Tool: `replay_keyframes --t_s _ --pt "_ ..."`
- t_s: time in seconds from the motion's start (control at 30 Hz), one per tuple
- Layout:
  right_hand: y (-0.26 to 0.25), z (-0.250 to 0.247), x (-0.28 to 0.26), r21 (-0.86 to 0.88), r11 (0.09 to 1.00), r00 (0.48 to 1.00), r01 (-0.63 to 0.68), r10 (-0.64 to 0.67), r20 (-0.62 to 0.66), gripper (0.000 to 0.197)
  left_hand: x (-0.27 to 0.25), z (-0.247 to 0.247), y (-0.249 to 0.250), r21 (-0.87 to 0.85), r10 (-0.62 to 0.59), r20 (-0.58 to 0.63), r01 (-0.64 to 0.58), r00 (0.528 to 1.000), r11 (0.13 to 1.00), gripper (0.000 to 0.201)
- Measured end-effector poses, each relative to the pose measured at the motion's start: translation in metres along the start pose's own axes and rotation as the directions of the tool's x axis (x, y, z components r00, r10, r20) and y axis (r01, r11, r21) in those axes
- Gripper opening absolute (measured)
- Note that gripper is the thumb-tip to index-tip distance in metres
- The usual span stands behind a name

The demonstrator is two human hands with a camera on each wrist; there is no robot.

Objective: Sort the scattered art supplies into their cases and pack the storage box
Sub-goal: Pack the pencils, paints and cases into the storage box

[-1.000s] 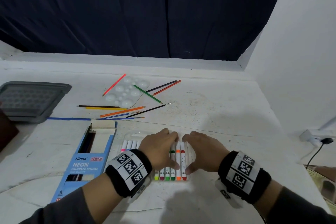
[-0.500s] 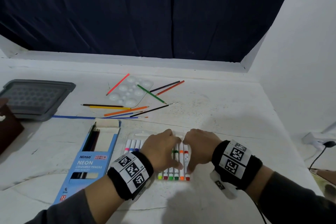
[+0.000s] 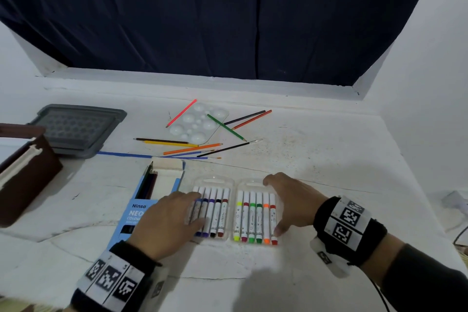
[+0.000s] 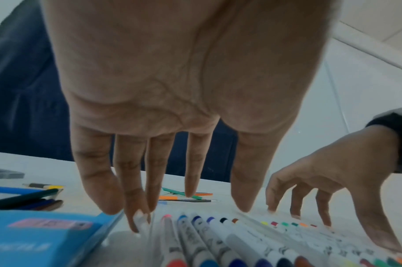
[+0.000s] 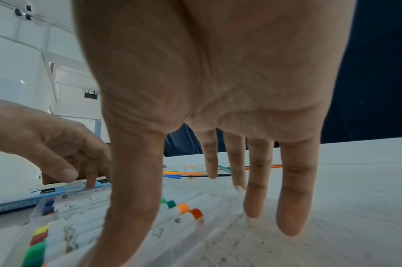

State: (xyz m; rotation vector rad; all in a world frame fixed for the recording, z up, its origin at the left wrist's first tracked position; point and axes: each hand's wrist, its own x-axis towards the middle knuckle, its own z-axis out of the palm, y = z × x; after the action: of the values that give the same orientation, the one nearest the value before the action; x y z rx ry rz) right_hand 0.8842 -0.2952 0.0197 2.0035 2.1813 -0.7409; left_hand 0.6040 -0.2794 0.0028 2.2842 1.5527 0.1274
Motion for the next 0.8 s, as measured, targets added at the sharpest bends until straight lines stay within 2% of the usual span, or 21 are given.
replay_keyframes --t_s 0.1,0.2,0.27,0.33,0.4,0.47,0.53,0.63,0.7,0.8 --pt "0.0 -0.001 -0.001 0.022 1.0 1.0 0.015 -0.015 0.014 0.113 -0.002 0.008 -0.007 -0.056 -0.031 -0.005 0.031 1.0 0.998 0.051" --pt "0.002 -0.001 0.0 -0.018 0.999 0.999 0.037 -0.037 0.028 0.113 -0.002 0.016 -0.015 -0.073 -0.022 0.006 0.023 1.0 0.997 0.049" --pt "0.004 -0.001 0.0 -0.025 0.998 0.999 0.052 -0.051 0.016 0.115 -0.001 0.017 -0.016 -0.127 -0.007 -0.03 0.003 1.0 0.992 0.048" --pt "0.007 -0.001 0.0 -0.025 0.999 0.999 0.048 -0.048 -0.019 0.113 0.001 0.013 -0.016 -0.224 0.015 -0.124 -0.043 0.992 0.974 0.047" --pt "0.009 0.001 -0.002 -0.048 0.999 0.999 0.023 -0.026 -0.048 0.106 0.004 0.005 -0.012 -0.373 0.027 -0.23 -0.113 0.973 0.921 0.045" --pt "0.01 0.003 -0.003 -0.077 0.997 0.998 -0.013 0.009 -0.061 0.103 0.009 -0.004 -0.002 -0.516 0.039 -0.286 -0.188 0.958 0.836 0.045" --pt "0.008 0.009 -0.006 -0.068 0.997 0.996 -0.048 0.043 -0.075 0.095 0.017 -0.014 0.015 -0.563 0.103 -0.312 -0.272 0.944 0.78 0.047" --pt "-0.001 0.017 -0.014 0.005 0.998 0.993 -0.058 0.058 -0.101 0.056 0.03 -0.028 0.039 -0.512 0.266 -0.299 -0.389 0.917 0.766 0.051" --pt "-0.006 0.02 -0.021 0.068 0.997 0.994 -0.047 0.054 -0.092 0.033 0.039 -0.033 0.044 -0.391 0.39 -0.241 -0.456 0.889 0.799 0.06" --pt "-0.005 0.019 -0.031 0.208 0.978 0.995 -0.037 0.054 -0.08 0.026 0.047 -0.031 0.039 -0.197 0.498 -0.081 -0.504 0.863 0.841 0.06"
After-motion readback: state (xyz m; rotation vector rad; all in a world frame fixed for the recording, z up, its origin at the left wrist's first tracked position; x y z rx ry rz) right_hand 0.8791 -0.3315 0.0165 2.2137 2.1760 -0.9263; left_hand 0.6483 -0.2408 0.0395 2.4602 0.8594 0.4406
